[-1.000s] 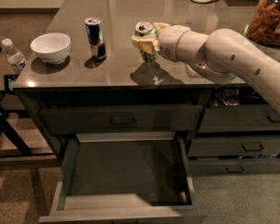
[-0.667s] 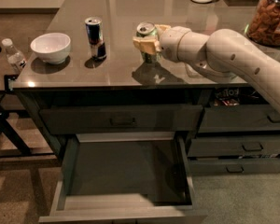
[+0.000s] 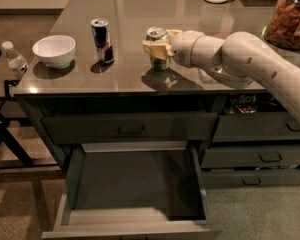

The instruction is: Pick green can from middle drawer and place on counter

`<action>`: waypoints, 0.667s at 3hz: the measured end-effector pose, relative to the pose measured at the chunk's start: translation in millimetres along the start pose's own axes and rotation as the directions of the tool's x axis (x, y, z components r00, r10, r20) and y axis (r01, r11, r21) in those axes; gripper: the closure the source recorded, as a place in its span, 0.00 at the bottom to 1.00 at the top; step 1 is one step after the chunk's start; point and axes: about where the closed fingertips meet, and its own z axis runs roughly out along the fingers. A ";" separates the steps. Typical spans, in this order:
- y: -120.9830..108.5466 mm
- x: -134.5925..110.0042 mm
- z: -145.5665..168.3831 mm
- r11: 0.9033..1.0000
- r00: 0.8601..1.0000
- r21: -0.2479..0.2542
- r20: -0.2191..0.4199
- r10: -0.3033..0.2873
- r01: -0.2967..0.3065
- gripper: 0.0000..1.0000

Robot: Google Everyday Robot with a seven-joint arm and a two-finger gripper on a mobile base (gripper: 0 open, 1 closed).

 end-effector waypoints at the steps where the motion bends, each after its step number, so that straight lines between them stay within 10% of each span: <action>1: -0.4 2.2 4.2 0.998 0.998 -0.036 0.012 0.055 -0.054 1.00; 2: 0.7 2.6 8.2 0.992 0.994 -0.074 0.032 0.102 -0.100 1.00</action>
Offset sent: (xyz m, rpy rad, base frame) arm 0.0080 0.0037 -0.0045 0.1511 0.0895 0.0936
